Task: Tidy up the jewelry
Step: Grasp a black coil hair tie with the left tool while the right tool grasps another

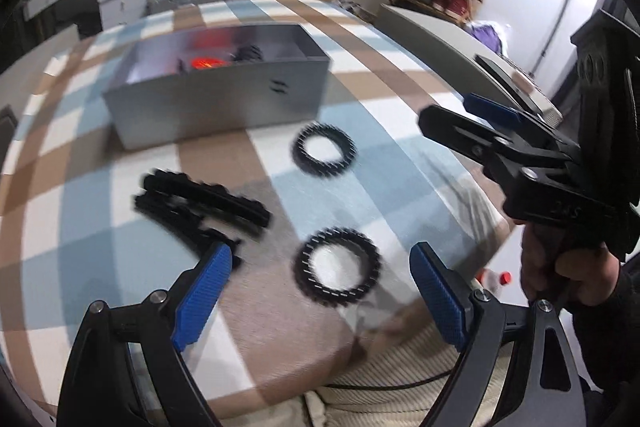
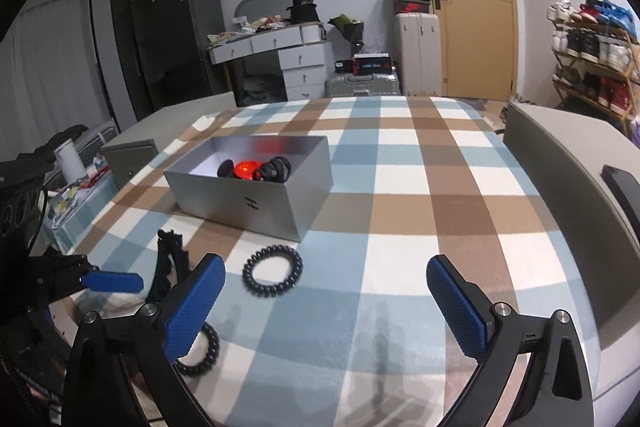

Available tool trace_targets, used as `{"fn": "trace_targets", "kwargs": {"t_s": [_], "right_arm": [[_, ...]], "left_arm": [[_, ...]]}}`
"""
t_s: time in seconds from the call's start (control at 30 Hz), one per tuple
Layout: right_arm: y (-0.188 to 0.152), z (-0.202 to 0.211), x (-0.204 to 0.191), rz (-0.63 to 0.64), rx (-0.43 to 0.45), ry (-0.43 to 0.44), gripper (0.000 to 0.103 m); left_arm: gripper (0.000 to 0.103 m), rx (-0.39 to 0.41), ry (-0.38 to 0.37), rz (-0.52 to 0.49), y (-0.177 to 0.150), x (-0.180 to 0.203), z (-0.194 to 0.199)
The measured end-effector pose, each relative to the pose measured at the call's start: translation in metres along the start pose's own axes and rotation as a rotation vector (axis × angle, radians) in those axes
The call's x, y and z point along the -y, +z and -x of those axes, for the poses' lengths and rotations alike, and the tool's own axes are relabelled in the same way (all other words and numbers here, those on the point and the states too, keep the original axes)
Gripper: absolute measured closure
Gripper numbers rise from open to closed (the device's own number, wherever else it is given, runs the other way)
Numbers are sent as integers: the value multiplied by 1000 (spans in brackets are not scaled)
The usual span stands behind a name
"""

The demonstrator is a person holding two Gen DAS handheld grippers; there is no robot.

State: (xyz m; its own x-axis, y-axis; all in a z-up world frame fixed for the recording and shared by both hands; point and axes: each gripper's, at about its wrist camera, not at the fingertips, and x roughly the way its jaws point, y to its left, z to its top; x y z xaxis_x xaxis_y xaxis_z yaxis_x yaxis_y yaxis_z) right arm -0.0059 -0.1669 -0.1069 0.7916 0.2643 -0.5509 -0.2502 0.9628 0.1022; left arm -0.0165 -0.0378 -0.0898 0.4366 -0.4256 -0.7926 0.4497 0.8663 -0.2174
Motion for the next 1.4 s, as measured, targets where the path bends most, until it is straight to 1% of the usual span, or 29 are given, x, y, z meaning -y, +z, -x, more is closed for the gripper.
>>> {"fn": "trace_targets", "kwargs": {"t_s": [0.13,0.2,0.27,0.33,0.53,0.67,0.73,0.77,0.83,0.9,1.03,1.17,1.27,1.3,1.4], "right_arm": [[-7,1,4,-8,-9,-17,0],[-10,2,5,-10,-12,-30,0],[-13,5,7,-4,-14,-50,0],[-17,10,10,0,-12,-70,0],[-25,20,16,-21,-25,-106,0],[-22,22,12,-2,-17,-111,0],[-20,23,8,8,-10,-109,0],[-20,24,6,11,-7,-106,0],[-20,24,3,22,-8,-106,0],[-21,23,1,31,-12,-111,0],[-21,21,5,20,-23,-122,0],[-19,21,9,-1,-26,-108,0],[-18,20,8,-4,-28,-99,0],[-17,17,9,-8,-38,-92,0],[-13,7,8,-29,-77,-33,0]], "left_arm": [[15,-41,-18,-8,-2,7,-8],[15,-72,-11,-28,-2,12,-14],[15,-74,7,-56,-5,18,-15],[15,-72,8,-67,-4,20,-15],[16,-88,24,-30,0,13,-22],[20,-105,87,-55,1,18,-26],[36,-95,117,-73,-1,21,-27],[40,-93,128,-82,0,23,-27],[59,-92,152,-108,-2,26,-26],[64,-99,139,-129,-3,28,-24],[71,-94,131,-136,-3,27,-23],[73,-72,106,-117,0,24,-15],[74,-54,65,-85,3,19,-7],[76,-46,56,-73,5,17,-4],[76,6,39,-21,9,6,15]]}}
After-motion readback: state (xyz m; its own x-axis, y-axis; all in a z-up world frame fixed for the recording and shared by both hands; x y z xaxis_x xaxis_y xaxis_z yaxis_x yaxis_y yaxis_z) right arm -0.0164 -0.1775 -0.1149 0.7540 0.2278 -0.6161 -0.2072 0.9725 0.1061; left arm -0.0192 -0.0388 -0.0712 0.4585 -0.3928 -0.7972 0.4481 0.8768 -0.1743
